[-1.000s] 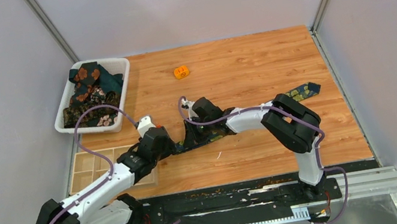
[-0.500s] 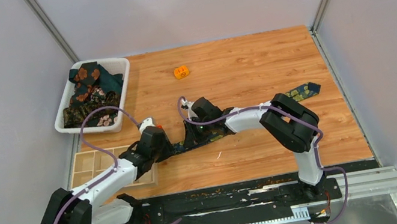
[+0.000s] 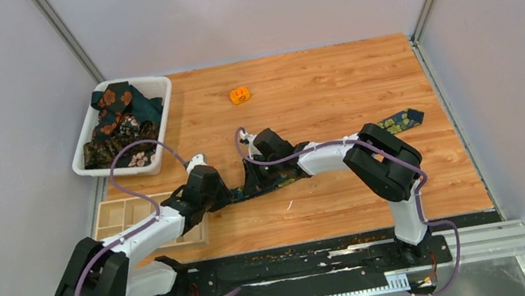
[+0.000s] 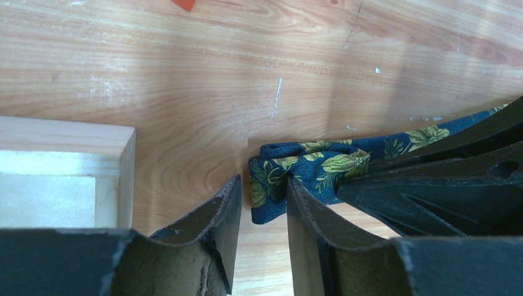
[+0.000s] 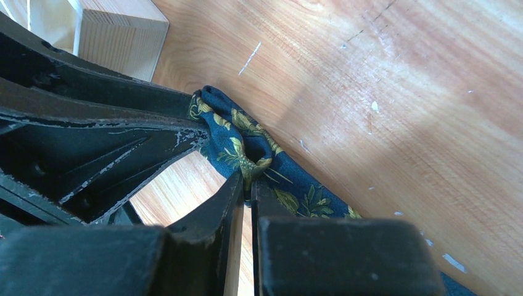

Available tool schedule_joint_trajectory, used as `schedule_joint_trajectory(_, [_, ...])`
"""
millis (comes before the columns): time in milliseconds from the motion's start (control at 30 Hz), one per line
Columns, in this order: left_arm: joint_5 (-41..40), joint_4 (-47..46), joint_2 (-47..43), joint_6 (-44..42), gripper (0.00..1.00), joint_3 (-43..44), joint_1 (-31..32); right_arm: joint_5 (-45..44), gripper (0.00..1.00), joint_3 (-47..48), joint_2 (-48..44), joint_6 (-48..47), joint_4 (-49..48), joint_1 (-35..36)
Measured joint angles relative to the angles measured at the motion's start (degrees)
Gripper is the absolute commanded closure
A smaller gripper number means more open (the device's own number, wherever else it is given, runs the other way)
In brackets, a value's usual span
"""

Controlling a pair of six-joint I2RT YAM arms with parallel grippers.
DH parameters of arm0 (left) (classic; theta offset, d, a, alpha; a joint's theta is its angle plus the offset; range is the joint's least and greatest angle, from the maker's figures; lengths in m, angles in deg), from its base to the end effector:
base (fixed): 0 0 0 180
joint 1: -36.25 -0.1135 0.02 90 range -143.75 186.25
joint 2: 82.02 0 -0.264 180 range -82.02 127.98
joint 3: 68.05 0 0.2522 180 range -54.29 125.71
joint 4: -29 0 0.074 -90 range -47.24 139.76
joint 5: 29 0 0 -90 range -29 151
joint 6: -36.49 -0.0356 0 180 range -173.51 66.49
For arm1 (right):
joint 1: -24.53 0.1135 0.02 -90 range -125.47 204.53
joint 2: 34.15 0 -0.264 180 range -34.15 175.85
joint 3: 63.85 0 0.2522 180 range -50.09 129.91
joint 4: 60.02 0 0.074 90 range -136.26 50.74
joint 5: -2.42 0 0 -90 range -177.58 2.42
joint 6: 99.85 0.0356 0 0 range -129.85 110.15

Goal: Roll the ties
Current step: Roll the tie at the center of the board.

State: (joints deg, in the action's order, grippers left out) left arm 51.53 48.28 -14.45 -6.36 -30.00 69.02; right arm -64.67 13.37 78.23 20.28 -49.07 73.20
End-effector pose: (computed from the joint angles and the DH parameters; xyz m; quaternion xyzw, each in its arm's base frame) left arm 0.1803 -0.1091 0.1512 -0.1456 0.9219 -0.1660 0.3184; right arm 0.2542 0.3101 0.1354 -0.2197 0.8852 0.3748 0.1661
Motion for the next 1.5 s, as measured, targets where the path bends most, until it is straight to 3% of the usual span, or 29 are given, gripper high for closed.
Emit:
schedule_joint_trajectory(267, [1.33,-3.72,1.36,0.22,0.89,-0.68,-0.37,-0.09,0.97,0.02,0.00,-0.02,0.02,-0.02])
schedule_joint_trajectory(400, [1.79,-4.17,1.20,0.17,1.00,-0.83,-0.57,-0.11,0.84,0.66,0.00,-0.09,1.01,-0.02])
schedule_joint_trajectory(500, [1.88,-4.09,0.87,0.17,1.00,-0.94,-0.57,-0.26,0.72,1.95,0.00,-0.46,3.28,0.00])
schedule_joint_trajectory(600, [1.88,-3.67,0.66,0.20,1.00,-0.94,-0.57,-0.50,0.70,3.50,-0.20,-1.11,5.77,0.00])
schedule_joint_trajectory(1000, [1.44,2.54,-2.64,0.44,1.00,-0.57,-0.57,-3.06,0.93,9.29,-2.93,-2.34,10.86,2.78])
schedule_joint_trajectory(1500, [0.85,7.61,-6.32,1.36,1.00,-0.09,-0.57,-4.31,0.98,10.21,3.67,-2.14,10.75,3.65])
